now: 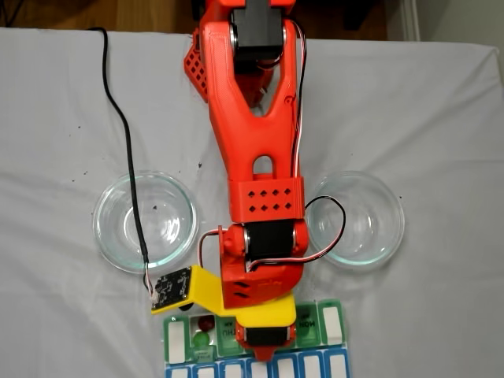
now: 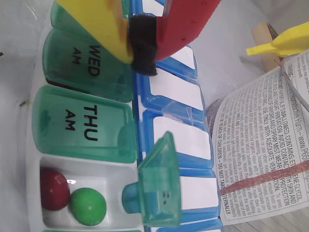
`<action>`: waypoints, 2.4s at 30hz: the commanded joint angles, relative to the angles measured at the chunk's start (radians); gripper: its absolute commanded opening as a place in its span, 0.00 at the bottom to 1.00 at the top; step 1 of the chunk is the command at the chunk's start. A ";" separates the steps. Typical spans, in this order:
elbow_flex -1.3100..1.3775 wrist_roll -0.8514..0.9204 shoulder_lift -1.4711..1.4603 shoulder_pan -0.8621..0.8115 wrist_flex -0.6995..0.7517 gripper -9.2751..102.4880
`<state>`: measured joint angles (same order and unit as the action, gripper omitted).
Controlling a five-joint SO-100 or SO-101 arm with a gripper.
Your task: Sort medicines into box.
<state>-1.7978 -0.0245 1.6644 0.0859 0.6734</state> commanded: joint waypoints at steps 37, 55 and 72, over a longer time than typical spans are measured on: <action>-0.235 0.298 0.356 -0.192 -0.632 0.08; 0.106 0.258 0.158 -0.216 0.072 0.08; 0.060 0.245 -0.040 -0.172 -0.017 0.08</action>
<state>-1.7902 0.2086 1.6766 -0.0675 0.6519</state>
